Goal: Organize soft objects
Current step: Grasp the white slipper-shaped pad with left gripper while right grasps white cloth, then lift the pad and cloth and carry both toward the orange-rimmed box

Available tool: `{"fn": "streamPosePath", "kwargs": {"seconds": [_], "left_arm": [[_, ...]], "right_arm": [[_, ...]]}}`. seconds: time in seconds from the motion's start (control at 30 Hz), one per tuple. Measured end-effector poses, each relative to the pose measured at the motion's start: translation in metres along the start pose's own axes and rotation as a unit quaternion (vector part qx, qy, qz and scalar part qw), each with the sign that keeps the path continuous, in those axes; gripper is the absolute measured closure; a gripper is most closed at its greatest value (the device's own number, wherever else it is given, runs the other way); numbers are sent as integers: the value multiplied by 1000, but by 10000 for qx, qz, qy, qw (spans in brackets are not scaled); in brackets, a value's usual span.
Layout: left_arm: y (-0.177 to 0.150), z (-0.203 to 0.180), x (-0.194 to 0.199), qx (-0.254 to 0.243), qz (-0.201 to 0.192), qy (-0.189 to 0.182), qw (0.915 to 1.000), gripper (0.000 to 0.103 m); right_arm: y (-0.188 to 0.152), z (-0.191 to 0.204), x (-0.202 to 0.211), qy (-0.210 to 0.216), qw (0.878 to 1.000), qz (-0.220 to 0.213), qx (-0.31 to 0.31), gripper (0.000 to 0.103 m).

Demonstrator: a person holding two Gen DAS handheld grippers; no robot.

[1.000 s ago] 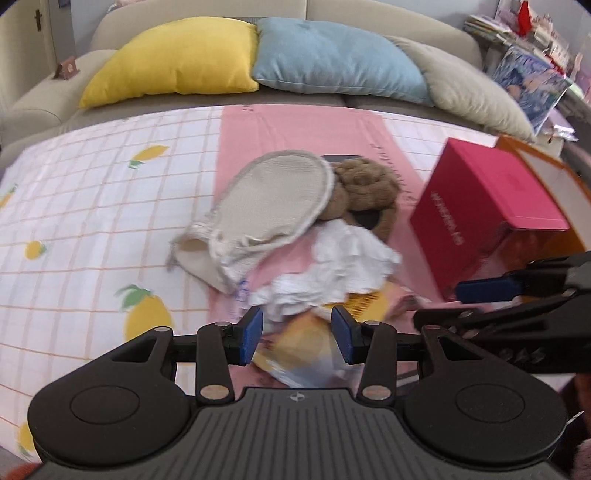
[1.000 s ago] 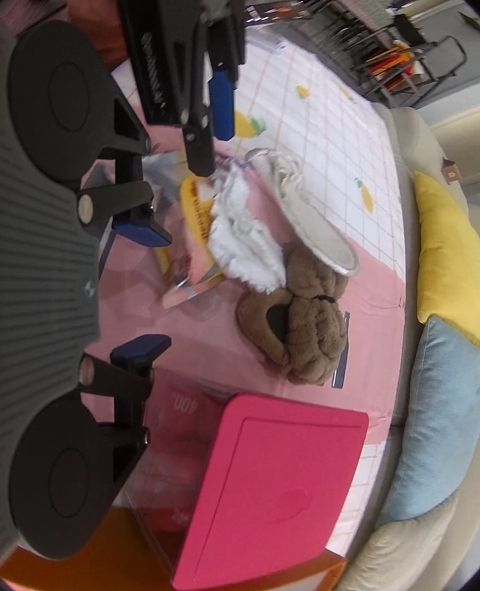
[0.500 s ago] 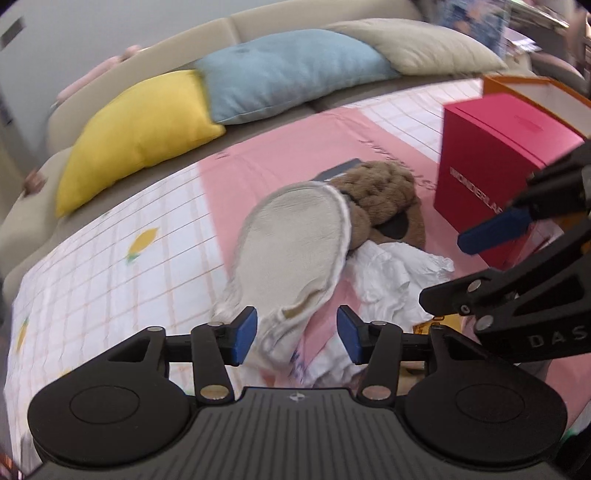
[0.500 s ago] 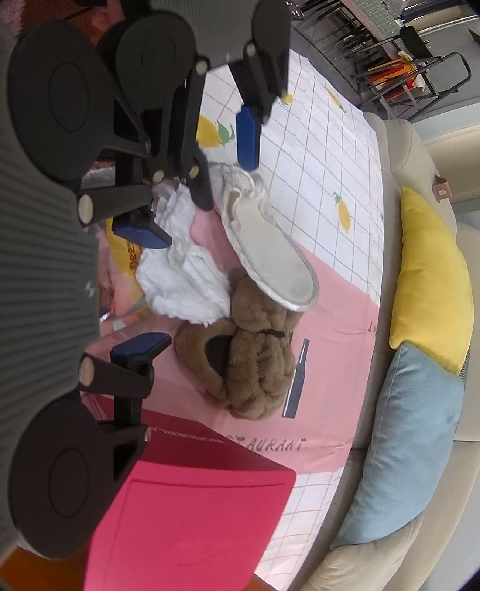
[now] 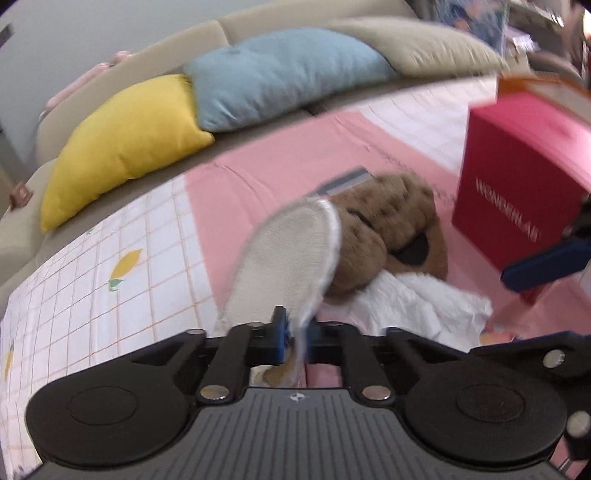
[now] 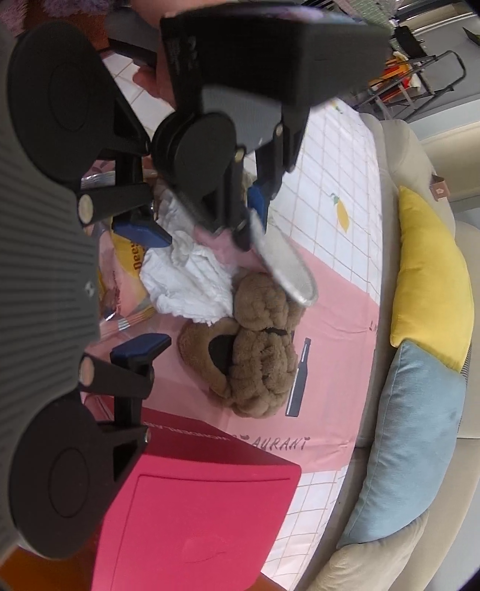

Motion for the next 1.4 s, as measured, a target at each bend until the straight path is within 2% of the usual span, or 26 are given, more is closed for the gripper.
{"fn": "streamPosePath", "kwargs": {"seconds": [0.17, 0.3, 0.37, 0.5, 0.53, 0.6, 0.63, 0.7, 0.8, 1.03, 1.23, 1.4], "left_arm": [[0, 22, 40, 599, -181, 335, 9975, 98], [-6, 32, 64, 1100, -108, 513, 9925, 98], [-12, 32, 70, 1303, -58, 397, 9907, 98], [-22, 23, 70, 1370, 70, 247, 9902, 98], [-24, 21, 71, 1426, 95, 209, 9895, 98], [-25, 19, 73, 1546, 110, 137, 9878, 98], [-25, 19, 74, 1560, 103, 135, 9876, 98], [-24, 19, 77, 1581, 84, 151, 9873, 98], [-24, 24, 80, 1755, 83, 183, 9843, 98], [-23, 33, 102, 2062, -74, 278, 9781, 98], [-9, 27, 130, 2070, -374, 301, 9772, 98], [4, 10, 155, 2139, -627, -30, 9748, 98]], "right_arm": [[4, -4, -4, 163, 9994, -61, -314, 46], [11, -11, -20, 233, 9966, -51, -785, 46], [13, -13, -32, 226, 9949, 24, -985, 47], [11, -13, -54, 238, 9922, 251, -1199, 51], [9, -13, -59, 261, 9908, 335, -1281, 55], [9, -13, -62, 254, 9901, 353, -1336, 79], [11, -12, -60, 275, 9911, 308, -1266, 82], [15, -8, -52, 280, 9943, 143, -1020, 90], [25, -5, -36, 298, 9975, -128, -625, 93], [52, -15, 10, 648, 9926, -667, -781, 94], [60, -15, 60, 793, 9882, -1055, -772, 94], [48, -20, 106, 776, 9872, -1291, -515, 94]]}}
Point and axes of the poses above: each gripper's, at about its wrist camera, not at the fingertips, and x roughly against the way its jaws point, z to its left, y to its top, the point moved 3 cm from there along -x, roughly the way its jaws point, and after that the axes turned 8 degrees about -z, right-handed, at the moved point
